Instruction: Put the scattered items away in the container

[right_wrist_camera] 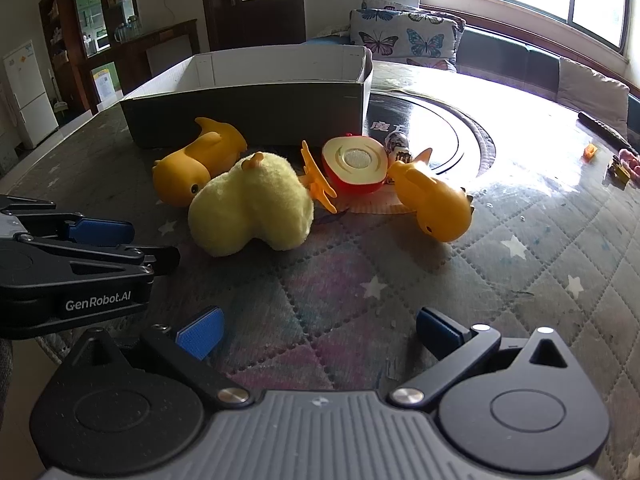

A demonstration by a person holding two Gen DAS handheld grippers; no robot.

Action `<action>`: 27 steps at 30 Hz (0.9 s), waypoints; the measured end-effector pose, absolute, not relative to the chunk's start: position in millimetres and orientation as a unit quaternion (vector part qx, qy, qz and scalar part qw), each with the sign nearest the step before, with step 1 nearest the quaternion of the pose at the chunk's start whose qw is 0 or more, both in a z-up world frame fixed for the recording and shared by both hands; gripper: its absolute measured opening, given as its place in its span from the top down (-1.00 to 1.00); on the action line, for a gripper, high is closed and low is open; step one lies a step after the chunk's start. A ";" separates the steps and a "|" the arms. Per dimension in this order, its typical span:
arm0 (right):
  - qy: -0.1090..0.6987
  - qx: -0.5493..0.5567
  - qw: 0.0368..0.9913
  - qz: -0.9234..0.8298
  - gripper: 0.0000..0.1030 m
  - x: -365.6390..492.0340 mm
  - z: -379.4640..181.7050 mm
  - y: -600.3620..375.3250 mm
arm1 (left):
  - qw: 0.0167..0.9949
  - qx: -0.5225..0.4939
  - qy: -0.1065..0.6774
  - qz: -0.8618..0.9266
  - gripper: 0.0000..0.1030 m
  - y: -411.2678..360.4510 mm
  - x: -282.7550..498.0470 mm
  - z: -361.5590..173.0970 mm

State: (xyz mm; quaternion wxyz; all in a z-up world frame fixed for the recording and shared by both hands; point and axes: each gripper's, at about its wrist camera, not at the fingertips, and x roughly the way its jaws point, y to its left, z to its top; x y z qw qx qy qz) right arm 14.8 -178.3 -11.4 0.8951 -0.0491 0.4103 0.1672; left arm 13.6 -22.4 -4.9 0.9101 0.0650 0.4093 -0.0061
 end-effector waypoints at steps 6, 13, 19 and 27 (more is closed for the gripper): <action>0.411 -0.049 0.895 0.169 -1.00 17.5 -11.3 -177.8 | 0.909 0.066 0.411 -0.010 0.13 -23.3 16.9 -4.8; 0.410 -0.048 0.895 0.169 -1.00 22.7 -10.4 -176.6 | 0.908 0.065 0.413 -0.015 0.13 -22.7 22.9 -4.2; 0.410 -0.047 0.895 0.169 -1.00 28.4 -9.7 -175.8 | 0.907 0.063 0.415 -0.017 0.13 -20.7 28.6 -3.2; 0.410 -0.046 0.894 0.175 -1.00 36.6 -8.6 -173.1 | 0.907 0.058 0.417 -0.028 0.15 -20.5 34.9 -0.4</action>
